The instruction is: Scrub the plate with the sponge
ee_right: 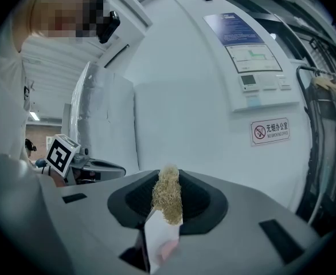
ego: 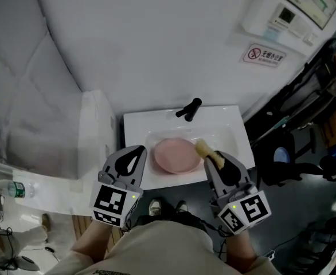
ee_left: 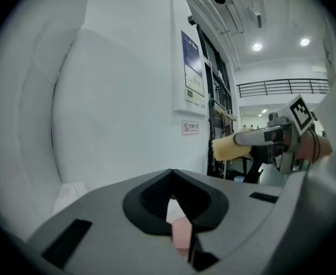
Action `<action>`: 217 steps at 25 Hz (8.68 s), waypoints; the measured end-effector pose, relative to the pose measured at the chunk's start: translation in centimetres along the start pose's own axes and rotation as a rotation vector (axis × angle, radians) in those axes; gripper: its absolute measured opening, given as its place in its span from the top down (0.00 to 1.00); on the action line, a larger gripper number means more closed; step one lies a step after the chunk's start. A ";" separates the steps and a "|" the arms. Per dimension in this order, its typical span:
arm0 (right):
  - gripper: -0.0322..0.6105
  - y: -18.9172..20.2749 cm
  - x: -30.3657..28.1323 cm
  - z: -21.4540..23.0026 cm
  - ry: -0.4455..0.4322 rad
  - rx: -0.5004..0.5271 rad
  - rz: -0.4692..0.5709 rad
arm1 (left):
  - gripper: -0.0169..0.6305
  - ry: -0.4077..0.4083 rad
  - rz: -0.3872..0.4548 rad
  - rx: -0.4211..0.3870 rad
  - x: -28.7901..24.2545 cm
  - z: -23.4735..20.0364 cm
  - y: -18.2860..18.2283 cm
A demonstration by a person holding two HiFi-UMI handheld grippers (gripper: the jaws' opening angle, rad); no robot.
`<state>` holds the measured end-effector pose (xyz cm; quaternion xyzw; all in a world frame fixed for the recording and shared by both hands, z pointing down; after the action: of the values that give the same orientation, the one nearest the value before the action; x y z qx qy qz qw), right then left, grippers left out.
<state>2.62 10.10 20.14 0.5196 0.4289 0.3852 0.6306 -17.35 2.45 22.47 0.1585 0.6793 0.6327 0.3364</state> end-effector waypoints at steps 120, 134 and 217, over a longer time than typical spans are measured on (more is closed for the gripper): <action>0.81 40.4 -17.5 19.3 -0.379 0.307 -1.145 | 0.93 -0.075 -0.921 0.809 -20.5 0.6 34.4; 0.81 36.6 -10.9 11.6 -0.789 0.185 -1.228 | 0.93 -0.116 -0.886 0.834 -20.7 0.8 34.4; 0.82 38.9 -12.5 18.3 -0.485 0.265 -1.350 | 0.97 -0.064 -0.849 0.744 -21.4 4.0 34.1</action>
<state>14.13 -1.15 61.97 0.2846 0.5470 -0.2692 0.7398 -6.37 -3.18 61.00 -0.0014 0.8502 0.1546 0.5032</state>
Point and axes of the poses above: the fingertips, and each gripper's own axes: x backward along the fingers, z to its right, y out of its underside, the point moved 5 cm from there along x, backward along the fingers, and after that the axes turned 1 degree about y, right-handed, at the moved point
